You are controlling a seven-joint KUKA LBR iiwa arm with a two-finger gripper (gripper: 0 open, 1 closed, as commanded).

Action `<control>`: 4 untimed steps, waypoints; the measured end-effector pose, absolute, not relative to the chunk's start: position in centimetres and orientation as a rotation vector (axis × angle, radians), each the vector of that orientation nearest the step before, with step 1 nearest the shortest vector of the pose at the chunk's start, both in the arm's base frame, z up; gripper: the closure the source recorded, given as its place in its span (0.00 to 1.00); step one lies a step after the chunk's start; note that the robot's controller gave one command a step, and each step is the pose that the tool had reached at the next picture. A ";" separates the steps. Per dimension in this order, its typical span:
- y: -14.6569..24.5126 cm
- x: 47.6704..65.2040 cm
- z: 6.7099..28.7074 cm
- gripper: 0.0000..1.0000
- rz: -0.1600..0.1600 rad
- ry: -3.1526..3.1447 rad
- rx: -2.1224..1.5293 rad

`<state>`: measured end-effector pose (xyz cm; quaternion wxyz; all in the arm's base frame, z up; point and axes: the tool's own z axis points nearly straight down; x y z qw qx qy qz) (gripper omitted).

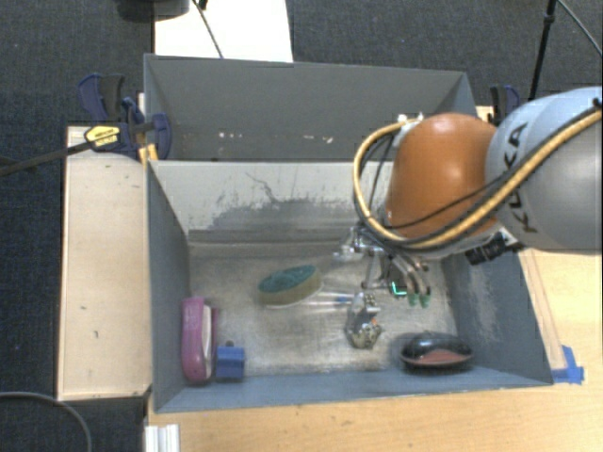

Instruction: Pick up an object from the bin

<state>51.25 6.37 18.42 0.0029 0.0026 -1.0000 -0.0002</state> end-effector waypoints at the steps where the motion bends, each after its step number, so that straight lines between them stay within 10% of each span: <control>1: 7.2 58.9 8.9 0.00 -0.001 -3.140 0.001; 2: 8.2 58.7 7.4 0.00 -0.001 -3.141 -0.164; 3: 8.3 59.0 7.6 1.00 -0.006 -3.155 -0.168; 4: 11.8 56.2 17.9 1.00 -0.006 -3.149 -0.084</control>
Offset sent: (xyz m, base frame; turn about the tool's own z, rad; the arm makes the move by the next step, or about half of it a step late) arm 0.0764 0.0078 -0.0916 0.0009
